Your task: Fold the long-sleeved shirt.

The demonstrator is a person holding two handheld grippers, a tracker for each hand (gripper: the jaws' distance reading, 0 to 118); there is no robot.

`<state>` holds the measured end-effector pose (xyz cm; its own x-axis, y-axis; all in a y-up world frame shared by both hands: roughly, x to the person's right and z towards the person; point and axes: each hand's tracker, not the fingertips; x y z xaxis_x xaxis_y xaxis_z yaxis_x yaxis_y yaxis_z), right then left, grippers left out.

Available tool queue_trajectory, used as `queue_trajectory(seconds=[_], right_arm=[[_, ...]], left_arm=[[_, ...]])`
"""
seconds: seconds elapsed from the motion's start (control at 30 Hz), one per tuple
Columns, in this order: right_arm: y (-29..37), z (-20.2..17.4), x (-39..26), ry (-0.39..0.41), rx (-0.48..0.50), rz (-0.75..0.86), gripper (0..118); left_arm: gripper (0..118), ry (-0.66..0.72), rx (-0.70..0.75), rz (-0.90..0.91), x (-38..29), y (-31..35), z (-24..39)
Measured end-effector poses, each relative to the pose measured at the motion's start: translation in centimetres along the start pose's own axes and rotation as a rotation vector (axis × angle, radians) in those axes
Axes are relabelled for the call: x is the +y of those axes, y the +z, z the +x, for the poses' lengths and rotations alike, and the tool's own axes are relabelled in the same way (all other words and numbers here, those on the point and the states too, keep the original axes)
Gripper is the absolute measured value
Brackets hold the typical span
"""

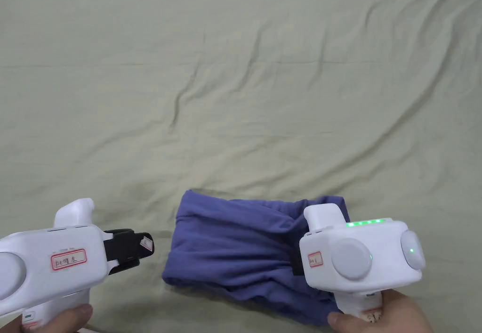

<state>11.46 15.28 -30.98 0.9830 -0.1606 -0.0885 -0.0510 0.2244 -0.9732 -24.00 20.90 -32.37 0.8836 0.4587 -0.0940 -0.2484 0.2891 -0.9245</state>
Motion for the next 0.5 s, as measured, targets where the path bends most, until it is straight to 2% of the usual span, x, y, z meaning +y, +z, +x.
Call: queue_trajectory(seconds=[0.03,0.1,0.2,0.3,0.33,0.37,0.4,0.43,0.5], right_arm=[[0.2,0.5,-0.3,-0.019,0.066,0.065,3],[0.9,0.8,-0.2,-0.057,0.070,0.047,3],[1.1,1.3,-0.2,-0.043,0.083,0.043,3],[1.0,2.0,0.0,-0.077,0.117,0.035,3],[1.0,2.1,-0.1,-0.076,0.123,0.034,3],[1.0,2.2,-0.1,-0.075,0.130,0.033,3],[0.9,2.5,-0.1,-0.074,0.142,0.032,3],[0.9,2.8,-0.1,-0.077,0.156,0.031,3],[0.9,3.4,-0.1,-0.085,0.194,0.028,3]], left_arm=[[0,0.003,0.000,-0.007,0.0,-0.3,0.1],[0,0.002,-0.007,-0.017,-0.2,-0.7,0.6],[0,-0.012,-0.021,-0.028,0.1,-1.4,1.2],[1,0.022,-0.097,-0.017,0.8,-2.4,1.2],[43,0.043,-0.146,-0.014,1.0,-2.9,1.0],[103,0.066,-0.198,-0.008,1.5,-3.4,0.4],[118,0.088,-0.265,-0.063,1.8,-4.6,0.2],[118,0.064,-0.360,-0.144,1.4,-5.3,-0.3],[118,0.161,-0.394,-0.207,1.2,-8.1,-1.4]])
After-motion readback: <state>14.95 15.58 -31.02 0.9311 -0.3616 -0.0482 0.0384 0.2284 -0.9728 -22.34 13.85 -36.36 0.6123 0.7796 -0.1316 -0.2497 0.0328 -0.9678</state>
